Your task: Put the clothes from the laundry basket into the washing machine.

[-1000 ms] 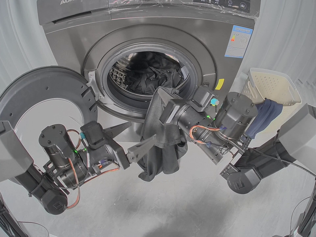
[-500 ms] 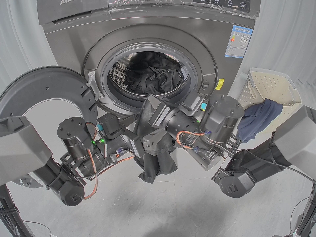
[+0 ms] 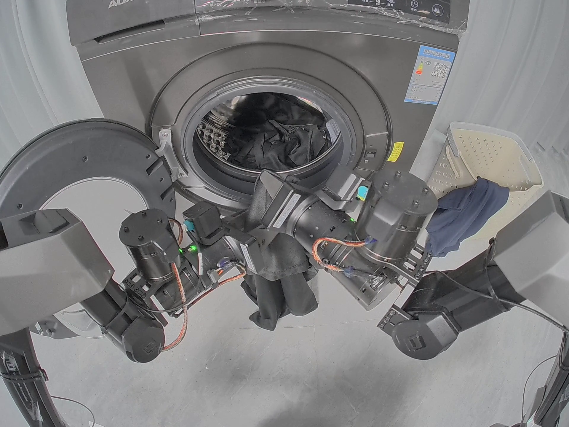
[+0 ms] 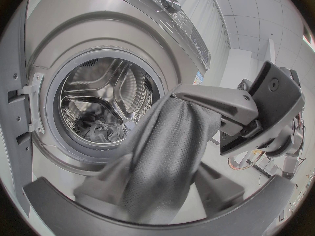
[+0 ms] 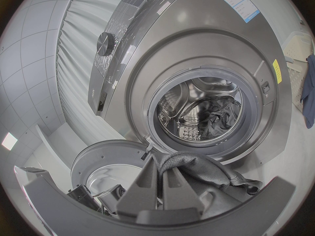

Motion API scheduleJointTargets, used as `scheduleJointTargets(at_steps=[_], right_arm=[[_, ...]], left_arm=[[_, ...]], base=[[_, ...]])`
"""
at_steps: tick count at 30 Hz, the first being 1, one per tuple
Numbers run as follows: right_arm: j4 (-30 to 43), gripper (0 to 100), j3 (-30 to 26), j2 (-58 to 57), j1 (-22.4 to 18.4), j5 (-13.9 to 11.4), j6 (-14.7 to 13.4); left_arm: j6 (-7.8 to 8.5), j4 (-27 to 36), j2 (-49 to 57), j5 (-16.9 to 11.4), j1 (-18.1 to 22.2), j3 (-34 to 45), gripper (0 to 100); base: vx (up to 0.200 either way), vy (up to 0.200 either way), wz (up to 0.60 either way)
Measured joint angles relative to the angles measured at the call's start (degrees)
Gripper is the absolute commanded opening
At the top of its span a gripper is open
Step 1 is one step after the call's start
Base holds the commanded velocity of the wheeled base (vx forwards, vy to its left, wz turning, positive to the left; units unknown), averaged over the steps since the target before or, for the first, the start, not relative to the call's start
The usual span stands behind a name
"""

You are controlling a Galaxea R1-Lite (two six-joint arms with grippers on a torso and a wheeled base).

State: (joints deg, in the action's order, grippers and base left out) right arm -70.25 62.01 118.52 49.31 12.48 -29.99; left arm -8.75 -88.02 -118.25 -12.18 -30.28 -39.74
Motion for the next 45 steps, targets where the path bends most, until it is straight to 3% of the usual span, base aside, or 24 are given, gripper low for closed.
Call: scheduleJointTargets(at_steps=[8, 14, 15, 21, 27, 35, 40, 45], right_arm=[[-0.4, 0, -0.5, -0.1, 0.3, 0.0, 0.1], [-0.9, 0, -1.3, -0.4, 0.4, -0.3, 0.6], [-1.2, 100, -1.6, -0.5, 0.5, -0.4, 0.8], [-4.8, 100, -6.1, -1.3, 0.8, -1.6, 5.1], [-5.8, 100, -15.5, -3.0, 0.1, -4.9, 10.2], [-6.6, 100, -28.1, -4.7, -5.5, -9.6, 18.6], [-7.9, 100, -29.9, -2.5, -9.3, -11.4, 20.4], [-9.5, 100, -28.0, 1.9, -12.0, -12.4, 21.8]], left_arm=[[-0.09, -0.3, 1.0, 0.1, -0.3, 0.3, 0], [-0.06, -0.3, 6.9, 0.0, -0.6, 5.5, 0], [-0.06, -0.3, 8.0, -0.2, -0.6, 6.8, 0], [-0.06, -0.3, 12.7, -0.8, 0.3, 10.5, 0], [-0.3, -0.3, 15.0, -3.3, 2.3, 10.9, 0], [-0.57, -0.5, 17.9, -6.1, 4.2, 10.5, 0], [-1.04, -0.5, 20.1, -6.7, 4.4, 10.3, 0], [-1.32, -0.5, 21.9, -6.8, 4.2, 10.3, 0]], base=[[0.0, 0.0, 0.0], [0.0, 0.0, 0.0], [0.0, 0.0, 0.0], [0.0, 0.0, 0.0], [0.0, 0.0, 0.0], [0.0, 0.0, 0.0], [0.0, 0.0, 0.0], [0.0, 0.0, 0.0]])
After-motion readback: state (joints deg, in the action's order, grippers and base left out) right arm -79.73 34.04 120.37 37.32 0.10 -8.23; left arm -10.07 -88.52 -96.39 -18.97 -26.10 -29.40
